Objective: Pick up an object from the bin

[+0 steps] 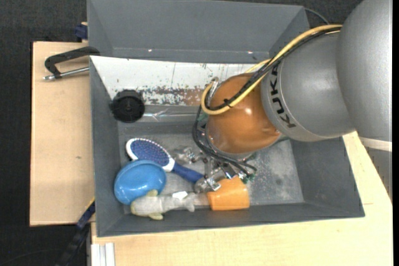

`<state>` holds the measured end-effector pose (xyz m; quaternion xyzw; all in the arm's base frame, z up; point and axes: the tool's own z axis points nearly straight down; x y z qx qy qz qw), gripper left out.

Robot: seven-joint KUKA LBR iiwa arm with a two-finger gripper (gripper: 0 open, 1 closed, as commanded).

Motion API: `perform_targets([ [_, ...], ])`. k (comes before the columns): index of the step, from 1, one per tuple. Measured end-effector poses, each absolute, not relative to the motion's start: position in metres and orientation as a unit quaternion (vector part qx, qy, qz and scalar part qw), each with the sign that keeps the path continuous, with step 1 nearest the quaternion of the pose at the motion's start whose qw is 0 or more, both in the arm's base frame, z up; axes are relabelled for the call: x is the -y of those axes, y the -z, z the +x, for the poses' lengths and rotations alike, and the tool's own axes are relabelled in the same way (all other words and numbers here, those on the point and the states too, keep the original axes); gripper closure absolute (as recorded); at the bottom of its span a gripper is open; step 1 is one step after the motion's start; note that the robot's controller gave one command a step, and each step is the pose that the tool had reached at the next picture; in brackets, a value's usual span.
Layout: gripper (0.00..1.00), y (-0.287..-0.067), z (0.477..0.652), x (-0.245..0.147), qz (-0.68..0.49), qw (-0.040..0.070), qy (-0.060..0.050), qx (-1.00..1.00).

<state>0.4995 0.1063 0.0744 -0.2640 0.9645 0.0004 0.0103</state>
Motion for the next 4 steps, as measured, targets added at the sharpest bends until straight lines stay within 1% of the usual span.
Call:
perform_targets([
  [1, 0.00, -0.071, 0.550, -0.118, -0.242, 0.005, -0.001, -0.970],
  [2, 1.00, -0.071, 0.548, -0.117, -0.242, 0.003, -0.001, -0.970],
  [3, 1.00, -0.188, 0.566, -0.104, -0.271, 0.008, 0.001, -0.963],
  [4, 1.00, -0.204, 0.598, -0.110, -0.321, 0.005, 0.000, -0.947],
])
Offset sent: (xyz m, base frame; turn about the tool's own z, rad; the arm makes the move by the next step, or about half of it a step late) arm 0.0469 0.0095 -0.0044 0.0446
